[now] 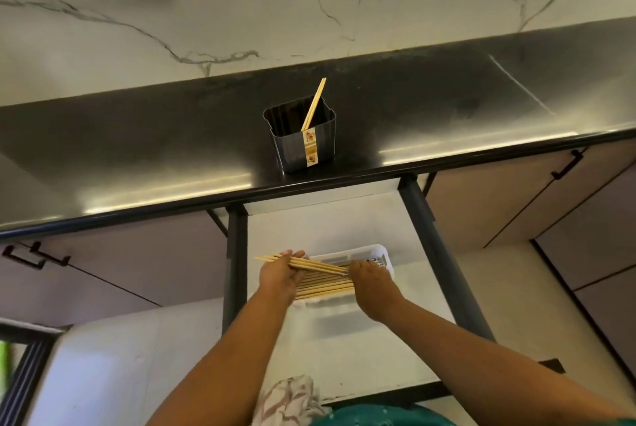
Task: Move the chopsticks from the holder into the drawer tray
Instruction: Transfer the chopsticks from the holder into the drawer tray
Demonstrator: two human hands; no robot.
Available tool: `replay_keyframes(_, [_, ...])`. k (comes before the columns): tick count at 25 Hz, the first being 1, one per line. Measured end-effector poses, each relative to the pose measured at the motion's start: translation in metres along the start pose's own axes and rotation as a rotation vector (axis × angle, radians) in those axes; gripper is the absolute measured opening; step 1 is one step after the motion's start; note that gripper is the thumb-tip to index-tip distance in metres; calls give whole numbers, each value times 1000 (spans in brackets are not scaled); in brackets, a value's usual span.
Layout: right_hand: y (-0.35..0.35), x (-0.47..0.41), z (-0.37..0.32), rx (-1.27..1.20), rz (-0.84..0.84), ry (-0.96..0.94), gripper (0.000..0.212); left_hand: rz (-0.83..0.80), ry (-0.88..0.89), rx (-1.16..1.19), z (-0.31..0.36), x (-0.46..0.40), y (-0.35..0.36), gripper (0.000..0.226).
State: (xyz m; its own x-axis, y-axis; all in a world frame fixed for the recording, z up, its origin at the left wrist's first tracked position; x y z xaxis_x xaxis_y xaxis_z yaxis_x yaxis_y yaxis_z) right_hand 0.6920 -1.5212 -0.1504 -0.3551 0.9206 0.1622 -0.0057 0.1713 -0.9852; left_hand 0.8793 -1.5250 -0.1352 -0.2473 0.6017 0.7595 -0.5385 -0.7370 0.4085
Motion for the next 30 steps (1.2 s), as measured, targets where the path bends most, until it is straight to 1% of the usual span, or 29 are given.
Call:
replay_keyframes(2, [4,3,17,-45,29,31,20,30,-5,15,20,-7,-16,15])
replay_keyframes(4, [7,3,26,-144,-2,61,22,22,-23,31,25,-6,-21,17])
replay_keyframes(7, [11,-2,23,-187,-56,54,30,48,59,40,17,-7,-16,23])
replay_keyframes(9, [13,-9,24,-191,-119,83,30,85,112,27,10,-7,-17,27])
replay_keyframes(11, [9,-20,40,-333,-236,193,29,101,124,-29,5,-8,-20,27])
replay_keyframes(13, [2,-30,62,-451,-303,274,27,105,130,-65,2,-8,-23,26])
replay_keyframes(15, [-9,-36,67,-455,-318,241,31,87,111,-76,-2,-6,-18,24])
replay_keyframes(17, [-18,-36,49,-368,-330,103,44,38,62,-78,-11,0,-7,22])
replay_keyframes(19, [-14,-32,22,-135,-302,-40,63,-29,29,-84,-20,2,5,22])
replay_keyframes(20, [-9,-30,11,-87,-279,-91,63,-59,29,-91,-22,2,9,23])
replay_keyframes(23, [-1,-29,-2,-154,-211,-132,30,-104,63,-119,-18,-2,11,22])
replay_keyframes(25, [-1,-29,0,-90,-172,-156,20,-96,78,-104,-17,-7,7,20])
replay_keyframes(26, [-4,-29,3,-34,-135,-164,20,-77,70,-75,-17,-9,4,19])
replay_keyframes(28, [-6,-29,6,145,17,-196,41,-20,19,31,-17,-12,2,18])
replay_keyframes(30, [-8,-28,3,233,126,-254,60,7,-48,121,-17,-14,4,19])
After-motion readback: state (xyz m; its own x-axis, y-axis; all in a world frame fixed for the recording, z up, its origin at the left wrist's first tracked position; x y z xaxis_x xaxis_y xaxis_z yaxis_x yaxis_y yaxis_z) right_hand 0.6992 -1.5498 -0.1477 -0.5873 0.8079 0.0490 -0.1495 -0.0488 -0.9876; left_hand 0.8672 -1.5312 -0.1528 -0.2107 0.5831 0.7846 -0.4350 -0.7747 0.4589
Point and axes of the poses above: each hand's wrist, its own x-axis away from the middle knuckle, its own y-axis out of the palm, z = x × y, the point moved 3 cm from there along -x, towards the middle knuckle, and after that the axes turned 12 degrees about x, right-handed, at the moved point
